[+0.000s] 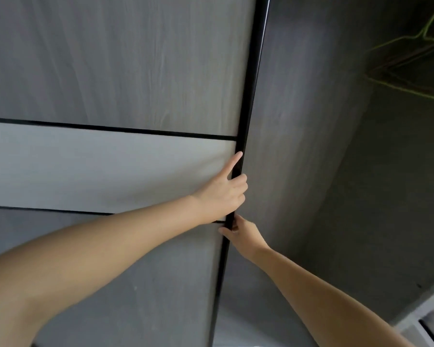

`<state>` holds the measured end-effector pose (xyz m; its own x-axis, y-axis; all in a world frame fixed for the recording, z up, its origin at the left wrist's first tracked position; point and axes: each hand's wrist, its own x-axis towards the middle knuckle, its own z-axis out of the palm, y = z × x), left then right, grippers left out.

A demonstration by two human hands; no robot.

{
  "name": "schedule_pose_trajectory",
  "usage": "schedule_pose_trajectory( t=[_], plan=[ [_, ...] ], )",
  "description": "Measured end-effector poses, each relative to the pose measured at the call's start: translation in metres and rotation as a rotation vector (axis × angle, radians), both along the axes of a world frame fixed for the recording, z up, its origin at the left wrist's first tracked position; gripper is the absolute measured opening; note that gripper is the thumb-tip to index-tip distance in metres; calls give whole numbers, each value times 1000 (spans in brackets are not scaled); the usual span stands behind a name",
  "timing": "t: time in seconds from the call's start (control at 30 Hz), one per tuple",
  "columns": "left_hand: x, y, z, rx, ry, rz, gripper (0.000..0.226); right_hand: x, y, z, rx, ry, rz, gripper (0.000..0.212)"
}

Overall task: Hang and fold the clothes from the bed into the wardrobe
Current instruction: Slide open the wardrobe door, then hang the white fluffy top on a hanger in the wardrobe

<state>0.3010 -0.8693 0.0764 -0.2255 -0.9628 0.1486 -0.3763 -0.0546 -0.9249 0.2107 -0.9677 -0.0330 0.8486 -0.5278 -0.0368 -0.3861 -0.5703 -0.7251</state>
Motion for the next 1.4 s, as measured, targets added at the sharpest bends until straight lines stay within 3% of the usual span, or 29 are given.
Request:
schedule_pose_trajectory(
  t=[0.23, 0.4, 0.5, 0.67, 1.0, 1.13, 1.27, 1.4],
  plan=[
    [43, 66, 0, -23, 40, 105, 18, 55, 63, 3, -145, 21, 95, 30],
    [64, 100, -5, -43, 68, 179, 32, 83, 96, 4, -255, 79, 136, 33],
    [73, 115, -4, -55, 82, 213, 32, 97, 109, 3, -316, 82, 169, 41],
    [82, 130, -5, -63, 74, 249, 38, 114, 120, -4, -405, 158, 208, 77],
    [79, 138, -5, -39, 101, 316, 34, 113, 118, -1, -431, 199, 249, 76],
    [66, 133, -6, -65, 257, 362, 49, 91, 91, 3, -463, 167, 279, 67],
    [43, 93, -15, -62, 381, 268, 35, 57, 46, 6, -490, 206, 118, 59],
    [14, 18, -33, -90, 796, 321, 34, 3, -4, 12, -501, 276, -118, 56]
  ],
)
